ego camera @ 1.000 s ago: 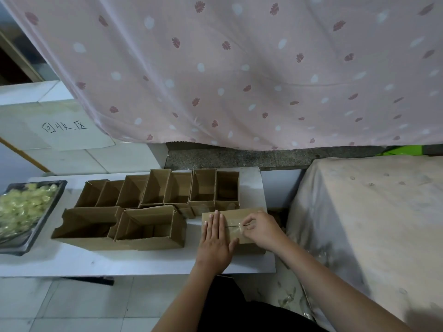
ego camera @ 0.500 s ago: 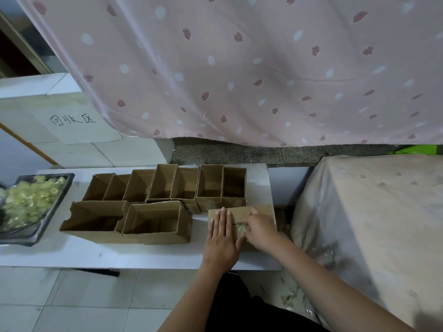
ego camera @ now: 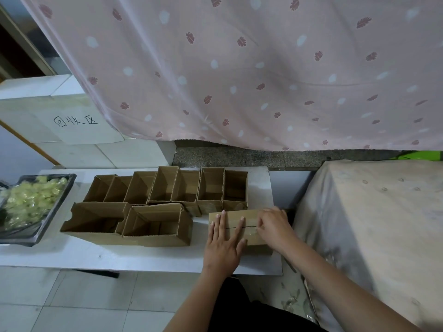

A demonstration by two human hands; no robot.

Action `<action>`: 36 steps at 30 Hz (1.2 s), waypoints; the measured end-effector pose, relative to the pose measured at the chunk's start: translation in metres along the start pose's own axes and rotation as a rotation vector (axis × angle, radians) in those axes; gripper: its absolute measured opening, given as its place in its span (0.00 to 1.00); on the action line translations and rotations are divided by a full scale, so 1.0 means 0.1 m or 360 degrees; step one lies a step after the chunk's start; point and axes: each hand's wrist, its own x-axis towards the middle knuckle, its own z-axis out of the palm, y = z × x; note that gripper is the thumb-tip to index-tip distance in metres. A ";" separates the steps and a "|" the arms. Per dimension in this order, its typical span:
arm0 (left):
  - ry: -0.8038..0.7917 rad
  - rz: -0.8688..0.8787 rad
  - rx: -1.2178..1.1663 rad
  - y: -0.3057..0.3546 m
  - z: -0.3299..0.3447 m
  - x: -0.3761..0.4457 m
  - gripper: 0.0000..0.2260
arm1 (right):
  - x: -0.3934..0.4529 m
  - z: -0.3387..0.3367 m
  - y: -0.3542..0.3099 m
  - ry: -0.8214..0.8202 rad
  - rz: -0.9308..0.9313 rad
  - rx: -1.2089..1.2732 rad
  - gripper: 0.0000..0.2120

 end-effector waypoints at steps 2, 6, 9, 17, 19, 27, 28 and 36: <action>-0.0002 -0.0002 0.0014 0.01 -0.01 0.00 0.26 | -0.03 0.01 0.07 -0.0022 0.0045 0.0043 0.12; -0.0057 -0.0097 0.0028 0.13 -0.02 0.05 0.27 | -0.08 0.03 0.13 -0.0086 0.0051 0.0264 0.11; -0.0098 -0.0145 -0.0011 0.31 -0.04 0.16 0.28 | -0.12 0.03 0.14 -0.0039 0.0084 0.0373 0.13; -0.0070 -0.0164 -0.0062 0.48 0.05 0.13 0.35 | -0.10 0.03 0.18 -0.0221 0.0304 0.0482 0.09; -0.0084 -0.0160 -0.0062 0.46 0.05 0.14 0.36 | -0.11 0.00 0.18 -0.0175 0.0322 0.0520 0.04; -0.0139 -0.0142 -0.0051 0.43 0.05 0.18 0.37 | -0.11 -0.28 0.38 0.0097 0.0367 0.0333 0.15; -0.0138 -0.0138 -0.0050 0.43 0.04 0.18 0.37 | -0.13 -0.30 0.42 0.0096 0.0357 0.0342 0.15; -0.0166 -0.0141 -0.0019 0.43 0.04 0.20 0.37 | -0.21 -0.29 0.53 0.0011 0.0328 0.0422 0.09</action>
